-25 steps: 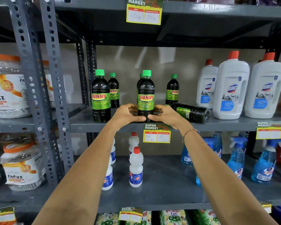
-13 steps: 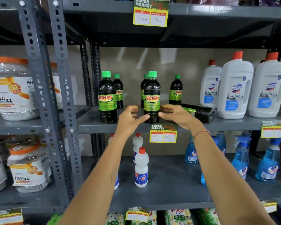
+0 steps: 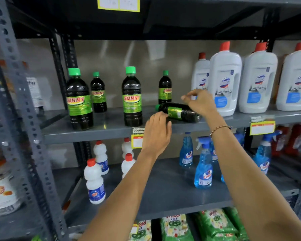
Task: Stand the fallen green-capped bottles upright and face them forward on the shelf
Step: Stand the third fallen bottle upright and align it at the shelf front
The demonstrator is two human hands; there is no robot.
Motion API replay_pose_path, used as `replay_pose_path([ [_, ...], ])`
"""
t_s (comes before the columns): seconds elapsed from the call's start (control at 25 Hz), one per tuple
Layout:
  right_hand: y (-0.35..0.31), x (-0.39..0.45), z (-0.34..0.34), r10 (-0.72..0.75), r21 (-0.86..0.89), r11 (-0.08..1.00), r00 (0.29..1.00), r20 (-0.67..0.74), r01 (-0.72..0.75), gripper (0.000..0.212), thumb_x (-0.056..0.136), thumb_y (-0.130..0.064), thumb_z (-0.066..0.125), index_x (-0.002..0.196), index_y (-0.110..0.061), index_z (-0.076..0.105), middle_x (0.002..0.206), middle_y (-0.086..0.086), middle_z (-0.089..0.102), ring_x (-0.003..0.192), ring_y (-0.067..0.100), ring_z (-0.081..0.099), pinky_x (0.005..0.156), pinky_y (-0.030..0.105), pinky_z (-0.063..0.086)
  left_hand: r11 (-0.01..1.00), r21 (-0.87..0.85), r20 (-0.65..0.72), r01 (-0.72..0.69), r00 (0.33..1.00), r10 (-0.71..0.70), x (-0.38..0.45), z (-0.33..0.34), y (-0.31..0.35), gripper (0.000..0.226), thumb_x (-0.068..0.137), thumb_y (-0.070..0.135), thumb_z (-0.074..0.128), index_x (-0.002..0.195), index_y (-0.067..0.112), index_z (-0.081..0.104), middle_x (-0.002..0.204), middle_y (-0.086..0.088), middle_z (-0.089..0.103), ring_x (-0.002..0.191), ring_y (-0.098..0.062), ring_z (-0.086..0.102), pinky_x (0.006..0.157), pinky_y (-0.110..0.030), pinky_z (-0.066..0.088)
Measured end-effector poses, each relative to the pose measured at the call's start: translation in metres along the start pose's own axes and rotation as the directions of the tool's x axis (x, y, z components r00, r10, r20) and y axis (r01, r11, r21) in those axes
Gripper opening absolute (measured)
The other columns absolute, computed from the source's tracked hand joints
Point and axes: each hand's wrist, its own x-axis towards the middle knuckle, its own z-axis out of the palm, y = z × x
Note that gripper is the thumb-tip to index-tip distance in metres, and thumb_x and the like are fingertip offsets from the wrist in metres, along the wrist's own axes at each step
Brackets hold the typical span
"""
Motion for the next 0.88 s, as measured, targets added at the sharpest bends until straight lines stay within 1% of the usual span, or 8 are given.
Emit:
replay_pose_path([
  [0.08,0.01,0.016,-0.006,0.037,-0.178,0.984,0.976,0.214,0.002,0.074,0.079,-0.065,0.061,0.122,-0.005,0.061,0.127,0.015,0.064,0.117,0.031,0.059,0.096,0.038,0.047,0.986,0.159,-0.047,0.046,0.998,-0.039,-0.001,0.02,0.007,0.032,0.096,0.027,0.043,0.113,0.007,0.06,0.113,-0.01,0.064,0.103,-0.028,0.058,0.088,-0.039,0.041],
  [0.2,0.015,0.029,-0.006,0.094,-0.287,0.957,0.904,0.417,0.033,0.083,0.062,-0.082,0.06,0.098,-0.007,0.06,0.104,0.011,0.066,0.095,0.029,0.063,0.077,0.034,0.047,0.933,0.358,-0.094,0.041,0.996,-0.007,-0.006,0.039,0.003,0.034,0.097,0.029,0.041,0.104,0.007,0.065,0.104,-0.008,0.068,0.094,-0.03,0.061,0.086,-0.039,0.036],
  [0.36,0.016,0.04,0.0,0.034,-0.357,0.916,0.852,0.523,0.182,0.066,0.055,-0.07,0.076,0.08,-0.015,0.05,0.09,0.003,0.059,0.085,0.025,0.058,0.073,0.032,0.045,0.893,0.449,-0.183,0.033,0.981,0.056,-0.009,0.047,0.0,0.03,0.096,0.028,0.043,0.099,0.008,0.065,0.098,-0.007,0.067,0.087,-0.028,0.06,0.086,-0.039,0.037],
  [0.44,0.015,0.04,0.003,0.009,-0.358,0.911,0.858,0.513,0.205,0.062,0.058,-0.059,0.079,0.088,-0.015,0.05,0.091,0.002,0.058,0.088,0.025,0.058,0.077,0.033,0.048,0.884,0.465,-0.186,0.046,0.982,0.046,-0.009,0.048,0.001,0.03,0.097,0.028,0.042,0.098,0.008,0.065,0.096,-0.007,0.067,0.086,-0.028,0.059,0.085,-0.038,0.037],
  [0.6,0.026,0.033,0.013,-0.014,-0.125,0.991,0.961,0.276,0.05,0.061,0.062,-0.054,0.077,0.099,-0.01,0.058,0.095,0.006,0.061,0.09,0.027,0.06,0.072,0.033,0.048,0.877,0.477,-0.157,0.061,0.987,0.017,-0.008,0.046,0.004,0.032,0.097,0.028,0.039,0.099,0.008,0.064,0.093,-0.007,0.065,0.083,-0.028,0.057,0.084,-0.038,0.038],
  [0.72,0.037,0.024,0.03,-0.015,0.212,0.977,0.995,0.096,-0.006,0.061,0.074,-0.056,0.069,0.105,-0.005,0.058,0.096,0.007,0.062,0.091,0.027,0.06,0.074,0.034,0.047,0.887,0.457,-0.133,0.066,0.991,-0.006,-0.009,0.046,0.003,0.033,0.098,0.029,0.037,0.101,0.009,0.063,0.096,-0.007,0.065,0.084,-0.028,0.057,0.084,-0.038,0.037],
  [0.8,0.041,0.021,0.036,-0.028,0.377,0.926,0.993,0.114,-0.017,0.058,0.083,-0.053,0.062,0.113,-0.005,0.05,0.102,0.006,0.061,0.093,0.025,0.059,0.071,0.032,0.043,0.893,0.444,-0.114,0.072,0.993,-0.023,-0.009,0.046,0.003,0.034,0.099,0.03,0.036,0.102,0.01,0.063,0.099,-0.006,0.065,0.085,-0.028,0.056,0.085,-0.038,0.037],
  [0.88,0.044,0.022,0.037,-0.055,0.416,0.908,0.973,0.223,-0.044,0.057,0.088,-0.05,0.059,0.118,-0.007,0.038,0.109,0.004,0.056,0.096,0.021,0.055,0.072,0.029,0.04,0.894,0.44,-0.111,0.08,0.993,-0.035,-0.009,0.045,0.003,0.035,0.099,0.031,0.035,0.103,0.01,0.063,0.1,-0.006,0.065,0.086,-0.027,0.056,0.085,-0.038,0.037],
])
